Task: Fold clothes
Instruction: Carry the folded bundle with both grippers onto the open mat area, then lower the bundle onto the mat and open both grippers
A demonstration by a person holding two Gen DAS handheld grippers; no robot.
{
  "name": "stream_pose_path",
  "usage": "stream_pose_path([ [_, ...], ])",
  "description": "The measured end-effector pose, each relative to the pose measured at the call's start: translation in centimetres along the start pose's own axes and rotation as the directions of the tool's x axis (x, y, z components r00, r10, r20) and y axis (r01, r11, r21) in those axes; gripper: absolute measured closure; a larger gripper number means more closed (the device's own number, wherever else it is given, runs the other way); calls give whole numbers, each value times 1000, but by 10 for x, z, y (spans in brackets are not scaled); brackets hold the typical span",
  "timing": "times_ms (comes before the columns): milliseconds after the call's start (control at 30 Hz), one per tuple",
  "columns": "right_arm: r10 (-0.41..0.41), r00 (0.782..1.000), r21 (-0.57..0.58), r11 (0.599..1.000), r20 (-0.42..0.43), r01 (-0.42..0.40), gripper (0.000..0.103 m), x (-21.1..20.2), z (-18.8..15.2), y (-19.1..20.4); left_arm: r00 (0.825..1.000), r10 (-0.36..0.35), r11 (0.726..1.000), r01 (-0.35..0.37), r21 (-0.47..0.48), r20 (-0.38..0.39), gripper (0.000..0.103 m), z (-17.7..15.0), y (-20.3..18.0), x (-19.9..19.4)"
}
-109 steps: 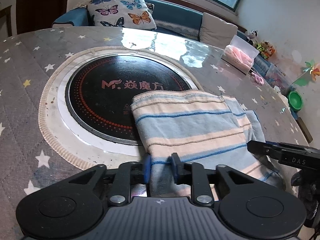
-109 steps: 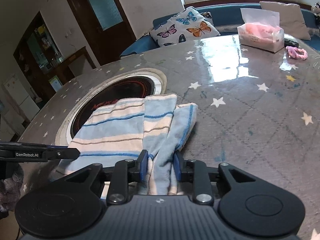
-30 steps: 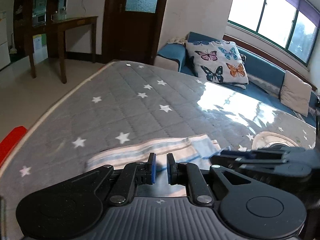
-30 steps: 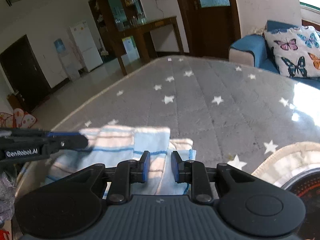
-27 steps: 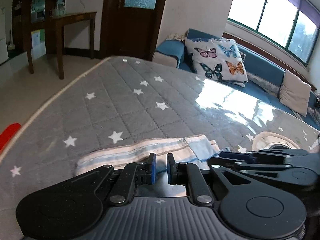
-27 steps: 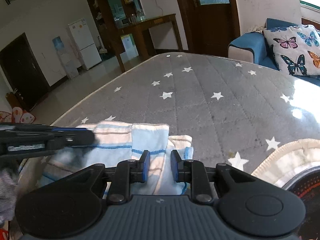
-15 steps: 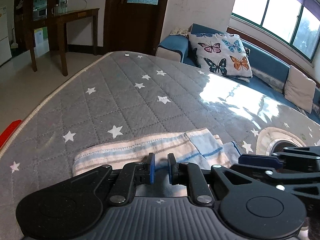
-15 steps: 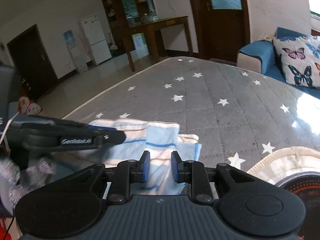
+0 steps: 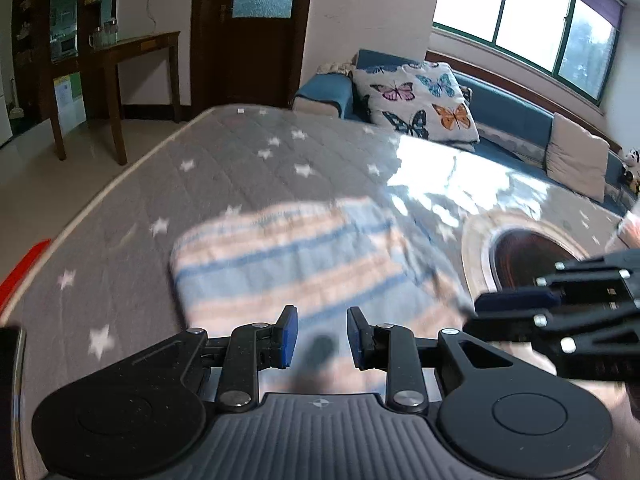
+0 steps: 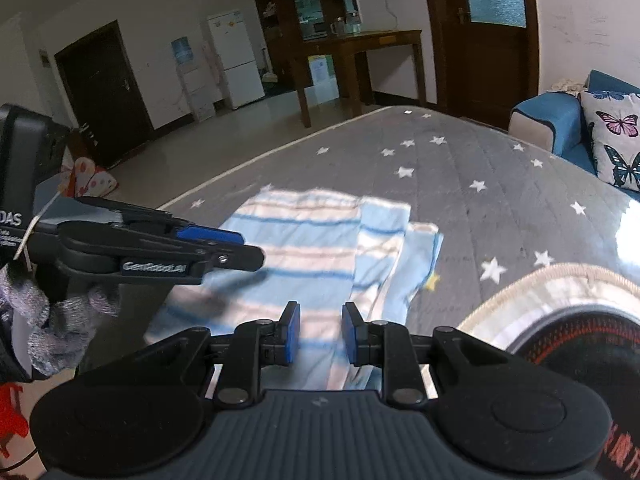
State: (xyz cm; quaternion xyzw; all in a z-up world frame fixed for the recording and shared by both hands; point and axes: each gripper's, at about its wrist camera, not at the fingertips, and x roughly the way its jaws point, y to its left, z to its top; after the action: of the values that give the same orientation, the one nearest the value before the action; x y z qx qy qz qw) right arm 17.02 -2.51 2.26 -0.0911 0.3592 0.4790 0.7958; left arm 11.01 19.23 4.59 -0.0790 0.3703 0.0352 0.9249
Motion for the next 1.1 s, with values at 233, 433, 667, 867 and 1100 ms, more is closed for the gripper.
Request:
stream_pose_path([
  [233, -23, 1000, -7, 1000, -16, 23, 81, 6, -26, 2, 999, 27, 999, -28, -18, -42, 74, -42, 9, -14],
  [433, -79, 997, -73, 994, 4, 79, 80, 7, -31, 13, 999, 47, 997, -48, -58, -20, 73, -51, 16, -26],
  [667, -107, 994, -82, 991, 31, 109, 80, 3, -45, 26, 998, 54, 995, -56, -82, -17, 56, -59, 12, -39],
  [867, -115, 991, -62, 991, 68, 119, 70, -13, -47, 33, 997, 71, 993, -71, -98, -1, 43, -66, 7, -53],
  [1100, -131, 988, -25, 991, 88, 133, 35, -29, -64, 40, 996, 88, 990, -86, -112, 14, 23, -77, 0, -65],
])
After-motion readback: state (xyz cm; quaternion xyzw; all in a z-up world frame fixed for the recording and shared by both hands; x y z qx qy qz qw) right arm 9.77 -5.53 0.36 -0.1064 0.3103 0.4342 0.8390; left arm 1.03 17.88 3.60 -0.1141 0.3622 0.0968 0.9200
